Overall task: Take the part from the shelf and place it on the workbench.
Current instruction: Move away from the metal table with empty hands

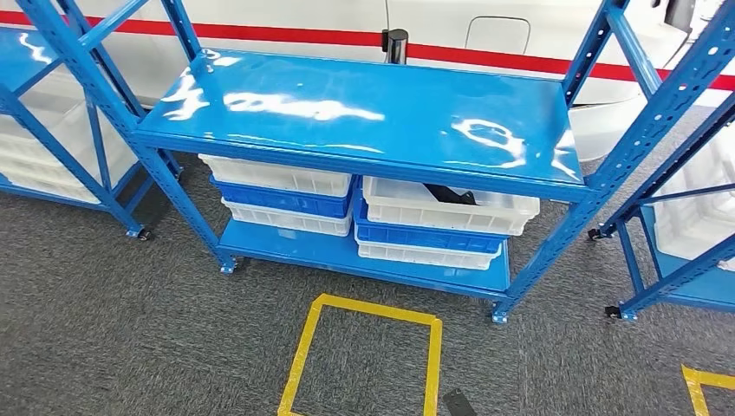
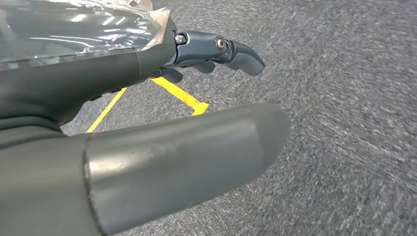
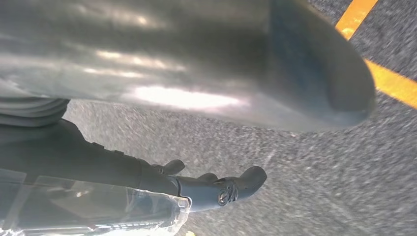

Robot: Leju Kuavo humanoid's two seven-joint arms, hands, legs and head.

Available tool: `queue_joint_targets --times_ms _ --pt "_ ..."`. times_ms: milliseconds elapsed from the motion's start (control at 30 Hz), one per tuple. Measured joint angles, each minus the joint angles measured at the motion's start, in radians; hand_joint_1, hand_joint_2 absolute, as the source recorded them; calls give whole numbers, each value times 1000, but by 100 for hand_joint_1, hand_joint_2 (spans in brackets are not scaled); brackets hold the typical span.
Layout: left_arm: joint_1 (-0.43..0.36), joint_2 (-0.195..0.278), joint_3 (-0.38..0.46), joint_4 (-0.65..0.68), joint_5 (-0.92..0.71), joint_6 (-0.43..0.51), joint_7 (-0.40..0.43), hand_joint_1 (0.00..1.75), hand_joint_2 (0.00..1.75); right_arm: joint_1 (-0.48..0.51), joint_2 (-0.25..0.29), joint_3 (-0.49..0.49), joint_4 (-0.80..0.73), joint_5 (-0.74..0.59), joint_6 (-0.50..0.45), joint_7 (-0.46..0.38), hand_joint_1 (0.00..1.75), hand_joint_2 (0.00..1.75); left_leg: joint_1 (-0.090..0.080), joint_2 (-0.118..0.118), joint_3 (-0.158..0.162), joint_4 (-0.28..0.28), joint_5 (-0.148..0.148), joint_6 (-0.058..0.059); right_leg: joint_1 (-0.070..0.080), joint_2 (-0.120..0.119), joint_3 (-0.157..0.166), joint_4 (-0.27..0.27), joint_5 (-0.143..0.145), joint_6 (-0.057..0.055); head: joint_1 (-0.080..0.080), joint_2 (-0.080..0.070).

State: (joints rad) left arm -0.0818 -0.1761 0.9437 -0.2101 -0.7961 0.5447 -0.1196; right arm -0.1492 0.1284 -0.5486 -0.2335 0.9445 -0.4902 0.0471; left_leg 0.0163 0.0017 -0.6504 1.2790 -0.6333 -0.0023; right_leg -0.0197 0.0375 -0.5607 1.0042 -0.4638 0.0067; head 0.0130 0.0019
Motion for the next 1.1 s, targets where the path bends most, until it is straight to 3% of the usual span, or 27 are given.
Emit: queue_joint_targets --times_ms 33,67,133,200,267,300,367,433,500,533,567,633,700,767,833,933,1100 --pt "1 0 0 0 0 0 -1 0 0 0 0 0 0 0 0 0 0 0 0 -3 2 -14 23 5 2 15 1 0 0 0 0 0" --pt "1 1 1 0 0 0 -3 0 0 0 0 0 0 -1 0 -1 0 0 0 -10 22 -65 62 11 3 30 3 0 0 0 0 0" --pt "0 4 1 0 0 0 -8 0 0 -1 1 0 0 -4 0 -3 0 0 0 -55 78 -195 126 23 6 56 4 1 1 2 0 0" --pt "-1 7 1 0 -1 0 -13 0 0 -3 3 0 0 -9 1 -7 0 0 -3 -84 106 -258 143 28 6 77 -3 2 5 8 1 0" --pt "-3 8 1 0 -2 0 -18 0 0 -4 3 -3 0 -13 0 -11 0 0 -9 -67 108 -266 145 33 5 96 -13 -2 10 21 0 0" --pt "-5 8 1 0 -2 0 -19 0 0 -3 3 -5 0 -15 0 -12 0 0 -10 -55 111 -273 150 38 5 89 -19 2 9 26 1 0" --pt "-5 8 2 -1 -4 0 -23 0 0 -4 3 -9 0 -16 -1 -14 0 0 -7 -27 114 -288 160 50 8 39 -53 58 -21 27 4 0" --pt "-4 9 2 -1 -5 0 -24 0 0 -7 4 -11 0 -8 -1 -15 0 0 -8 0 112 -291 162 55 8 -11 -118 188 -81 22 7 0" --pt "-3 10 2 -1 -6 0 -25 0 0 -5 4 -11 0 6 -2 -13 0 0 -9 22 110 -291 161 55 5 -24 -160 285 -113 28 8 0" --pt "-3 10 2 -1 -7 0 -25 0 0 -3 4 -11 0 12 -2 -12 0 0 -9 30 110 -291 161 54 4 -27 -153 284 -109 36 8 0" --pt "-3 10 2 -1 -8 0 -25 0 0 -1 3 -11 0 17 -3 -10 0 0 -9 36 110 -290 161 53 1 -30 -125 241 -91 44 8 0" --pt "-4 9 2 -1 -9 0 -26 0 0 -2 1 -11 0 24 -5 -9 0 0 -11 44 113 -288 159 48 -2 -43 -36 91 -44 56 8 0" --pt "-4 10 2 -1 -10 0 -27 0 0 -5 0 -10 0 29 -8 -9 0 0 -16 47 114 -284 154 40 -3 -53 19 -7 -17 49 7 0" --pt "-5 12 2 -1 -10 0 -27 0 0 -5 2 -8 0 34 -9 -7 0 0 -18 47 113 -281 152 49 -4 -52 27 -19 -11 39 5 0" --pt "-5 14 2 -1 -10 0 -27 0 0 -6 2 -7 0 40 -10 -3 0 0 -15 46 112 -282 155 59 -1 -52 27 -18 -10 37 5 0" --pt "-5 14 2 -1 -6 1 -27 0 0 -8 2 0 0 51 -10 4 0 0 -10 46 113 -285 159 52 5 -52 26 -18 -10 33 5 0" --pt "-5 14 5 -1 -1 2 -27 0 0 -13 2 8 0 60 -9 7 0 0 -5 45 113 -289 163 28 11 -52 23 -17 -9 25 5 0"
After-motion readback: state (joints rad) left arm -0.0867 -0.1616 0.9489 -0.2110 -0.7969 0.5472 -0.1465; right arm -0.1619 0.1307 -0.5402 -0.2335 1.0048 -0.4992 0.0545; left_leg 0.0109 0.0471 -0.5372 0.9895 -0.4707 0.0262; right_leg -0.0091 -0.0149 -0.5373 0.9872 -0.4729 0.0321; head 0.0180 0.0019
